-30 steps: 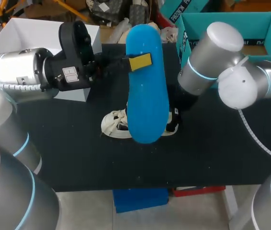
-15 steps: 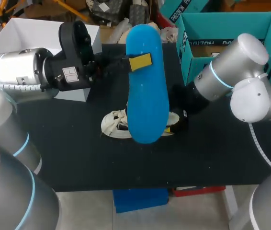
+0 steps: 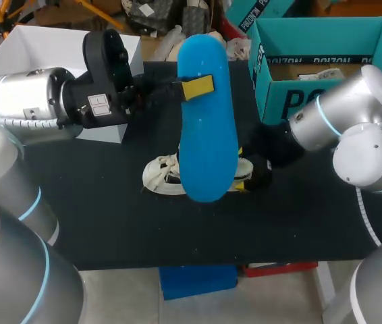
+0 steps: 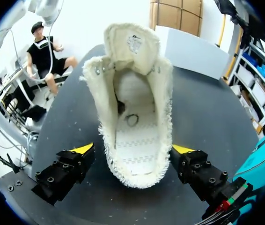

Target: Take the shoe out of the shoebox, open the shoe tongue, remove and reinsert the insole, then place the shoe into the shoebox

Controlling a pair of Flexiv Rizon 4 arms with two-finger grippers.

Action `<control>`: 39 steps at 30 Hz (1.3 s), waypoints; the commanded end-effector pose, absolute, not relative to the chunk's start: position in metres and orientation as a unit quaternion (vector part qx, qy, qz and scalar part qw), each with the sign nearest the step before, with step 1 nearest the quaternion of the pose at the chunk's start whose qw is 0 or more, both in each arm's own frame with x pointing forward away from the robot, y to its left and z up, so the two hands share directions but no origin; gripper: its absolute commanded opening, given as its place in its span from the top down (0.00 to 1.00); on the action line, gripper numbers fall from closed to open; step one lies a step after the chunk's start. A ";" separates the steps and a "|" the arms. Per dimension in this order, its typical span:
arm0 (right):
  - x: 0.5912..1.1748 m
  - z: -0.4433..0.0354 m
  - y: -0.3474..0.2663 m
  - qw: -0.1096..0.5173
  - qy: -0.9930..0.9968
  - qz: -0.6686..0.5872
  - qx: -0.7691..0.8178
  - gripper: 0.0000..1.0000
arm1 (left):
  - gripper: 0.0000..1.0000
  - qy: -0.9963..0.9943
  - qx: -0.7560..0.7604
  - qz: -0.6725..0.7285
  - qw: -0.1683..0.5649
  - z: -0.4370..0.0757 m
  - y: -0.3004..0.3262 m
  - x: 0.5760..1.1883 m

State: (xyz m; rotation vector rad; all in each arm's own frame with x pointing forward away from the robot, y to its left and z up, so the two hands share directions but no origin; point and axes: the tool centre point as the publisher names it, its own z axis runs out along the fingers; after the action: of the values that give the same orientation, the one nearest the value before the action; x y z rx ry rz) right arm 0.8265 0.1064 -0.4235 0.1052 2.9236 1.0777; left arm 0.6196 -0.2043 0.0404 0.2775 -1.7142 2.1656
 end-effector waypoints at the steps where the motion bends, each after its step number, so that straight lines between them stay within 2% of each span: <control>1: 0.824 -0.430 0.105 0.016 0.927 0.374 0.035 0.00 | 1.00 -0.607 0.103 0.767 0.179 0.042 -0.207 0.616; 23: 0.830 -0.433 0.104 0.025 0.914 0.404 0.036 0.00 | 1.00 -0.607 0.103 0.767 0.179 0.042 -0.207 0.616; 39: 0.838 -0.394 0.098 0.028 0.972 0.228 0.048 0.00 | 1.00 -0.607 0.103 0.767 0.179 0.042 -0.207 0.616</control>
State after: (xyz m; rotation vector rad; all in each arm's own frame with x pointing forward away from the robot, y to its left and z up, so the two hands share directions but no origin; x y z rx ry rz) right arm 0.8356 0.0938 -0.4069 0.1361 2.9087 0.9722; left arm 0.6193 -0.2043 0.0404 0.2781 -1.7145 2.1658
